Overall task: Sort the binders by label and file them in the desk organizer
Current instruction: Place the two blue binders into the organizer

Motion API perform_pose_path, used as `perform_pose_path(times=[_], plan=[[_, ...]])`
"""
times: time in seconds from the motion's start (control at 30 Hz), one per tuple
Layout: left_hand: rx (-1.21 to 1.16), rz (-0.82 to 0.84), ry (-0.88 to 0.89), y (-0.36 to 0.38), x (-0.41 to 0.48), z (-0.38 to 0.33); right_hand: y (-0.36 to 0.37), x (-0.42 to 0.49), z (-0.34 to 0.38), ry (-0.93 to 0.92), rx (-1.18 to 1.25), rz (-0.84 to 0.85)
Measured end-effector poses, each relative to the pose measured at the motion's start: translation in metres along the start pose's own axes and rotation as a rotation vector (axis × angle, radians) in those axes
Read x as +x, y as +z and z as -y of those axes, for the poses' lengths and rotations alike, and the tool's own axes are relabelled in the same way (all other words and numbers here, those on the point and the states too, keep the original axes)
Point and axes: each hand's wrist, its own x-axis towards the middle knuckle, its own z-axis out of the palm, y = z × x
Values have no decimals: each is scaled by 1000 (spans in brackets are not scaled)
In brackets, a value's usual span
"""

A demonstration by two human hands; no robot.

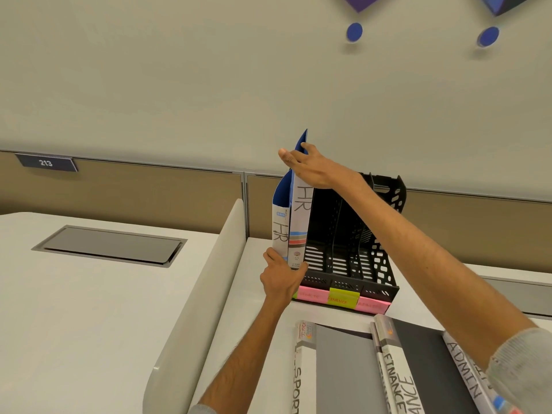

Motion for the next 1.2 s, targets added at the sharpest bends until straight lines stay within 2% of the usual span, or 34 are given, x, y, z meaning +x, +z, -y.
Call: perform_pose_path(times=[0.2, 0.37, 0.5, 0.67, 0.73, 0.8, 0.87, 0.9, 1.03, 1.1, 1.2], plan=[[-32, 155, 10, -1, 3, 10, -2, 11, -4, -2, 102, 47], [-18, 189, 33, -1, 5, 18, 28, 12, -20, 44, 254, -97], [-33, 182, 19, -3, 4, 15, 89, -2, -35, 57, 99, -48], [-41, 230, 27, -12, -1, 15, 89, 4, -41, 63, 3, -44], [-19, 257, 27, -17, -6, 16, 91, 2, -42, 71, 119, -11], [19, 279, 22, -22, -13, 19, 89, -1, -41, 90, 398, -5], [25, 295, 26, -28, -22, 23, 87, -6, -40, 92, 631, -77], [21, 298, 29, -32, -27, 25, 88, -11, -39, 72, 670, -141], [41, 273, 28, -48, -48, 30, 106, -44, -49, 45, 662, -305], [78, 283, 41, -55, -60, 30, 120, -63, -59, 104, 654, -300], [160, 324, 52, -59, -80, 32, 143, -98, -77, 228, 592, -207]])
